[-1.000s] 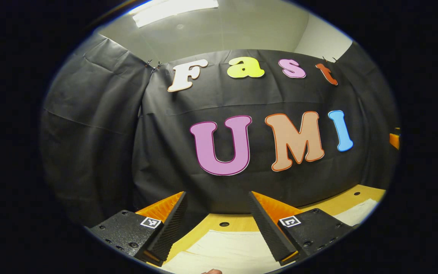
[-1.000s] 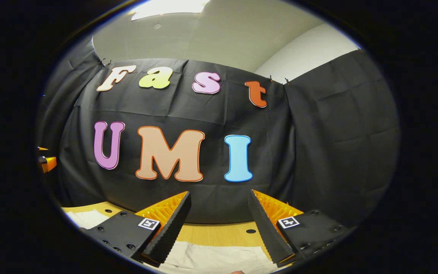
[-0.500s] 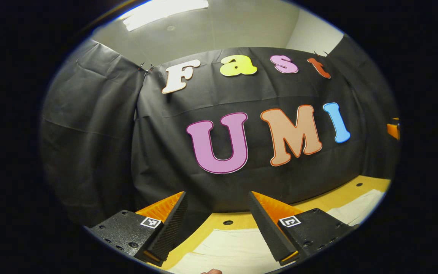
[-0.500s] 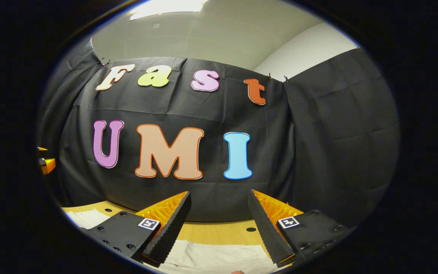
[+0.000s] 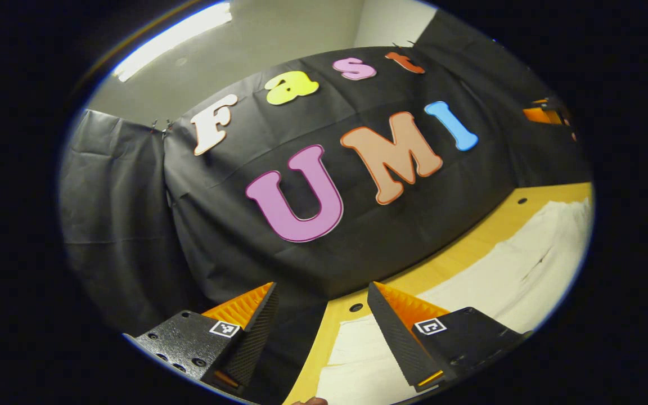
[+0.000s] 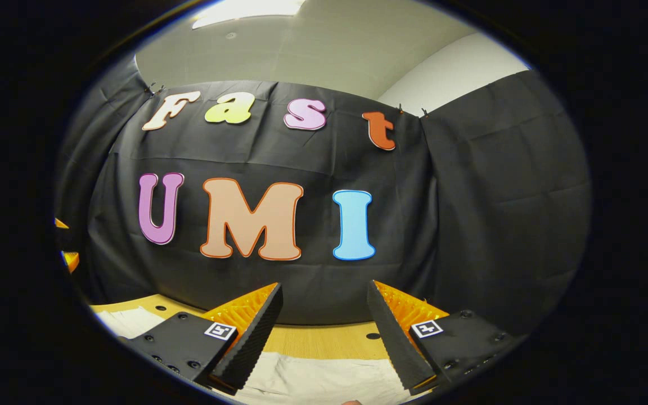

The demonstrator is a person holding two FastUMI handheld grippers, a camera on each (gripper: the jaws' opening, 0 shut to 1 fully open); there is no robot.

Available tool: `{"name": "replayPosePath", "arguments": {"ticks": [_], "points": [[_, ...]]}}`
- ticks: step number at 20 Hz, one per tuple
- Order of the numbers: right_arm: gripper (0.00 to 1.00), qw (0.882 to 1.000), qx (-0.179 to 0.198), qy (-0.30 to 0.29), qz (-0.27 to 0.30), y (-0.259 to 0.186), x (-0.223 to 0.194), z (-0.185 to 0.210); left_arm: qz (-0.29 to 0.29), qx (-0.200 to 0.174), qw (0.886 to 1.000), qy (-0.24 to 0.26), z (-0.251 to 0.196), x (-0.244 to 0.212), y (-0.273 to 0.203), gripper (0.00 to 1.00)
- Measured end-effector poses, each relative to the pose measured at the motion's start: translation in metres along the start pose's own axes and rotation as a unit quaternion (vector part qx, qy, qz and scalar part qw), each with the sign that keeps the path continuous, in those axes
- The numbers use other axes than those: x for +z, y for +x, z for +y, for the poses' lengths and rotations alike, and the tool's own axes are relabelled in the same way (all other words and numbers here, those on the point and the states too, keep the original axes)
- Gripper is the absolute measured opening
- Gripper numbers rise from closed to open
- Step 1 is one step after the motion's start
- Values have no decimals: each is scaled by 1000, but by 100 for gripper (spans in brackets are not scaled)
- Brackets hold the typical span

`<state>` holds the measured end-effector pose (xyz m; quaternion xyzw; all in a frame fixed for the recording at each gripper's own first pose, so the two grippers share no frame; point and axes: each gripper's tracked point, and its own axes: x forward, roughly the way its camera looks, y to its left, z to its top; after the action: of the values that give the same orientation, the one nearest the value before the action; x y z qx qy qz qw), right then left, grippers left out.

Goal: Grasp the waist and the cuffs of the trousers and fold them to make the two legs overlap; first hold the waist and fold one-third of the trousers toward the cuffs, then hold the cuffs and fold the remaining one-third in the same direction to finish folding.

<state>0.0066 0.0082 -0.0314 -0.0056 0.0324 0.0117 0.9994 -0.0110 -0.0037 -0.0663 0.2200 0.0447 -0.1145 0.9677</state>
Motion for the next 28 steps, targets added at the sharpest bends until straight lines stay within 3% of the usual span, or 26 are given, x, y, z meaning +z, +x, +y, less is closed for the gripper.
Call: {"name": "replayPosePath", "arguments": {"ticks": [5, 9, 12, 16, 22, 23, 28], "points": [[97, 1000, 8, 1, 7, -1, -9, 5, 35, -78, 991, 101, -42, -49, -18, 96], [97, 1000, 10, -3, 9, -5, -15, 3, 79, -144, 972, 169, -75, -102, -37, 96], [97, 1000, 14, -7, 25, -8, -28, 1, 126, -208, 948, 205, -92, -145, -61, 96], [98, 999, 14, -8, 36, -11, -39, -6, 157, -260, 915, 266, -94, -181, -80, 96], [97, 998, 5, -22, 50, -17, -50, -22, 214, -342, 855, 325, -102, -223, -102, 97], [97, 998, 3, -22, 53, -18, -52, -24, 222, -350, 848, 329, -102, -229, -105, 100], [98, 998, -2, -22, 64, -18, -60, -28, 249, -385, 824, 333, -112, -257, -133, 97]]}}
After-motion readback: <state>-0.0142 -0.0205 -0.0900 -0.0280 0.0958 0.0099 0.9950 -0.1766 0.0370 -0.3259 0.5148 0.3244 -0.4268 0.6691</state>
